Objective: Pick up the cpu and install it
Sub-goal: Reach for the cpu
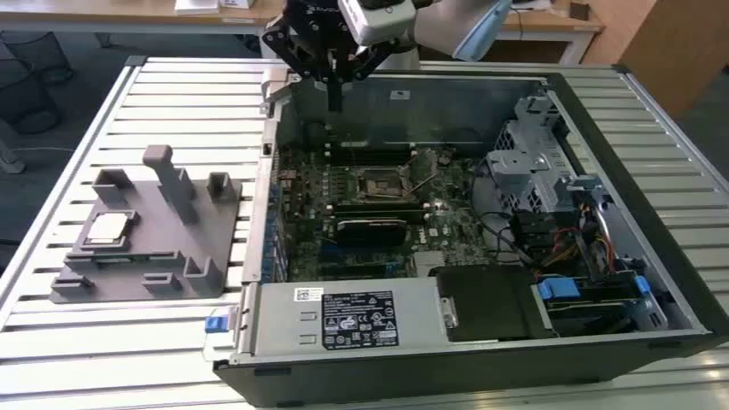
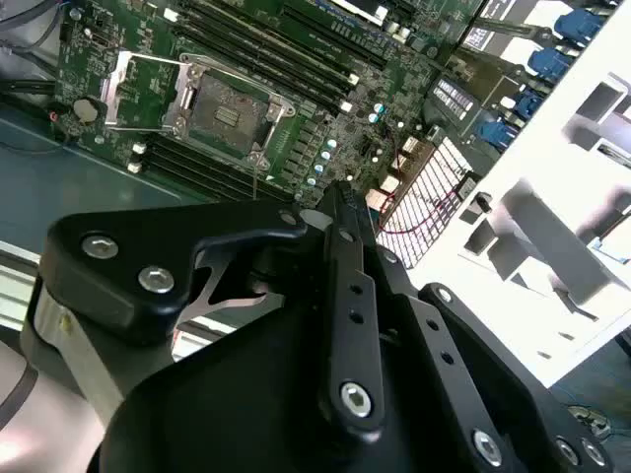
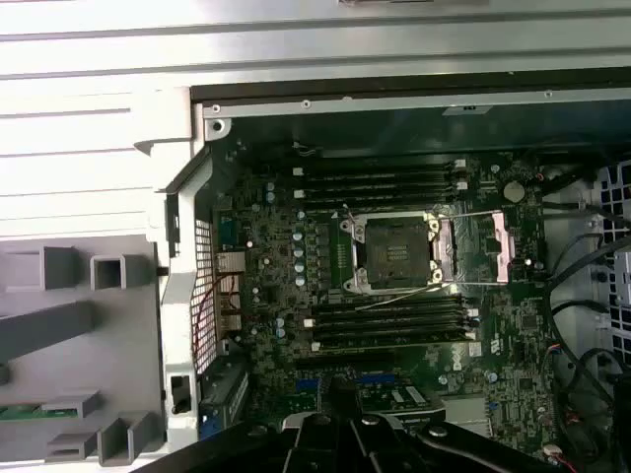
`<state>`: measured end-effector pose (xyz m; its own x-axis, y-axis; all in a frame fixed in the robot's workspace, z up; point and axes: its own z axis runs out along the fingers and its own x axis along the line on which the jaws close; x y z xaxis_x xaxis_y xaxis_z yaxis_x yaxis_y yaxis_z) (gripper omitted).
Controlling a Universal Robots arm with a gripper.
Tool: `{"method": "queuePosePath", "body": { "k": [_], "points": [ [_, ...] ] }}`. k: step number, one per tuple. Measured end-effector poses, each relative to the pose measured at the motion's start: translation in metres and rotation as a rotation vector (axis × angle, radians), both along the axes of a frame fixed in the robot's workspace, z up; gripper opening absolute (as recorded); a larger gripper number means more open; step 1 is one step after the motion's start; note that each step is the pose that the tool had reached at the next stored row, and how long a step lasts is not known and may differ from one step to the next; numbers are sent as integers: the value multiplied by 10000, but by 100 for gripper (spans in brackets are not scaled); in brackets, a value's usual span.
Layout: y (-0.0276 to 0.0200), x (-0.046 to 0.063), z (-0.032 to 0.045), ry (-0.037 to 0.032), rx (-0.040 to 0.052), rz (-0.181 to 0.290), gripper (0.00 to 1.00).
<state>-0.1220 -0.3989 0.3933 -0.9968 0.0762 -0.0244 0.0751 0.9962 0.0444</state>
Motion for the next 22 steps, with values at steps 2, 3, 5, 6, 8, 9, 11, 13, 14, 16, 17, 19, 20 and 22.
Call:
{"method": "queuePosePath", "body": {
  "k": [2,3,5,6,8,9,11,13,14,16,17,19,20,22],
  "points": [
    [0,0,0,0,0,0,11],
    [0,0,0,0,0,0,11],
    [0,-3,0,0,-1,0,11],
    [0,-5,0,0,-1,-1,11],
    [0,-11,0,0,0,-1,11],
    [0,-17,0,0,0,-2,11],
    [0,-30,0,0,0,0,11],
    [0,-39,0,0,0,0,11],
    [0,-43,0,0,-1,0,11],
    [0,-50,0,0,0,0,11],
    [0,-53,-1,0,0,0,11],
    [0,-61,-1,0,0,0,11],
    [0,-65,-1,0,0,0,11],
    [0,-70,-1,0,0,0,11]
  ]
}}
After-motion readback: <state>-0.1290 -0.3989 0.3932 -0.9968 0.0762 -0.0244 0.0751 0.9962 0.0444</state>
